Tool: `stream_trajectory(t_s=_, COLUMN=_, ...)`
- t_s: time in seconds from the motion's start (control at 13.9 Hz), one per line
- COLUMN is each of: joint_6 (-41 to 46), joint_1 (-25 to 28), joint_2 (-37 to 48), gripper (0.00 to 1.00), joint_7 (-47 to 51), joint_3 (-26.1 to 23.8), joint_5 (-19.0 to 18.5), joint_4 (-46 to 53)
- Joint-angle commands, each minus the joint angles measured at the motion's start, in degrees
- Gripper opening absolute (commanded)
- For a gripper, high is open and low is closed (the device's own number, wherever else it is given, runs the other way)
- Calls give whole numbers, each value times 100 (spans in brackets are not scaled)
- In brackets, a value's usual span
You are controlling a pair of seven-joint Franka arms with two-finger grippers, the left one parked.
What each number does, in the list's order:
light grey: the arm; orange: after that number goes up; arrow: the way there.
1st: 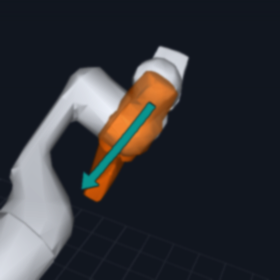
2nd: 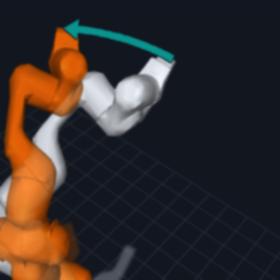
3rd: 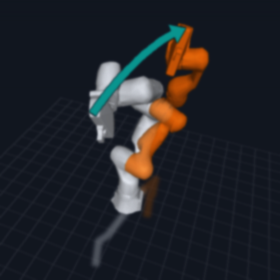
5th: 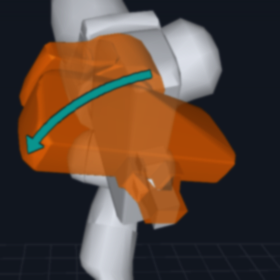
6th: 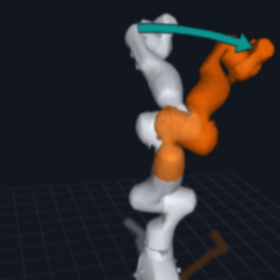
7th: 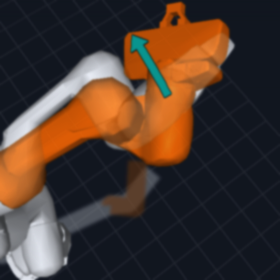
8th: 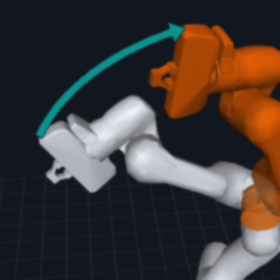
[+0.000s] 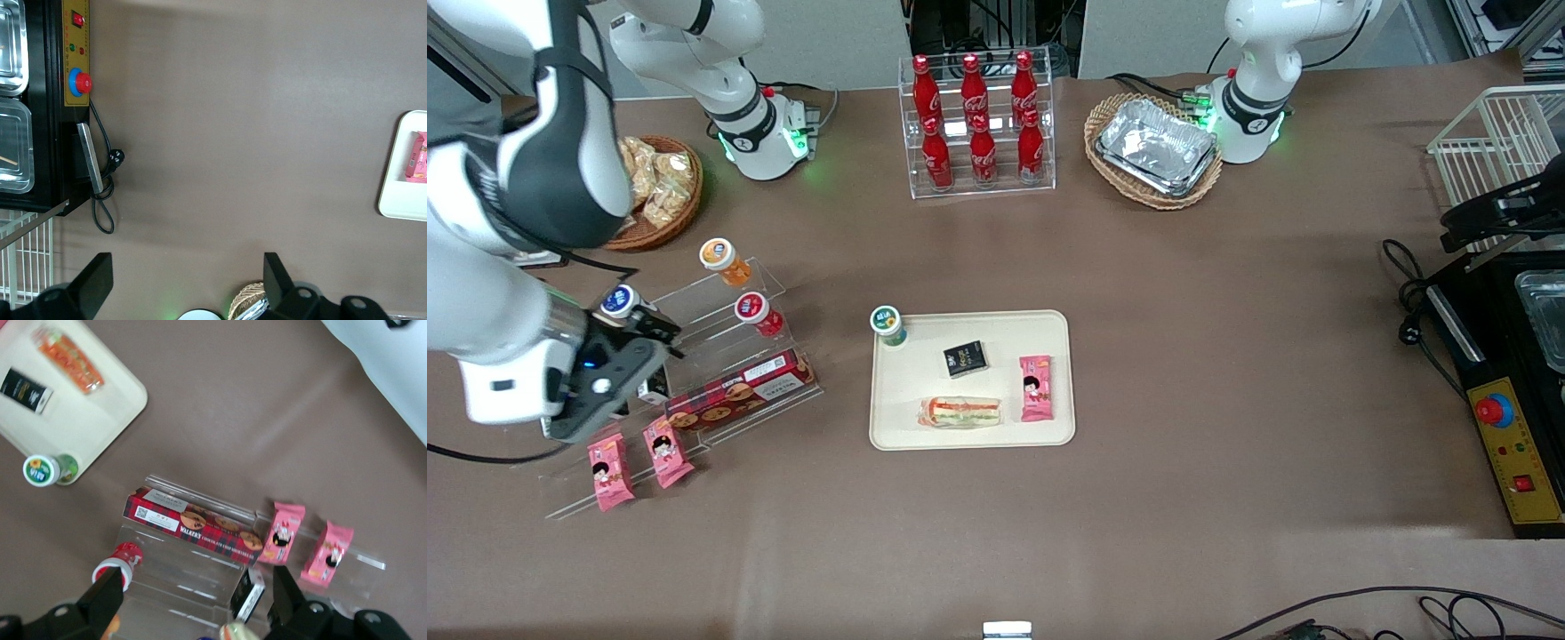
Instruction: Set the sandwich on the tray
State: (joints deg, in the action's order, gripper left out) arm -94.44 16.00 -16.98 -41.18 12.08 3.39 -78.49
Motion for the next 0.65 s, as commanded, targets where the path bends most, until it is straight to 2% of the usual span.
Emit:
stream_trajectory(t_s=0.0, joint_6=207, joint_1=26, joint_2=387, gripper=100, joint_7=1450, joint_3=127, joint_5=13, joint_4=-35)
stream_trajectory(t_s=0.14, joint_6=216, joint_1=44, joint_2=432, gripper=100, joint_7=2224, joint_3=119, joint_5=-293, joint_4=-35)
stream_trajectory(t_s=0.29, joint_6=216, joint_1=18, joint_2=423, gripper=100, joint_7=2928, joint_3=119, joint_5=-330, joint_4=-52)
stream_trajectory(t_s=0.43, joint_6=207, joint_1=-61, joint_2=397, gripper=100, joint_7=3282, joint_3=136, joint_5=-191, joint_4=-44)
stream_trajectory(t_s=0.58, joint_6=207, joint_1=-342, joint_2=353, gripper=100, joint_7=3300, joint_3=127, joint_5=152, joint_4=-35)
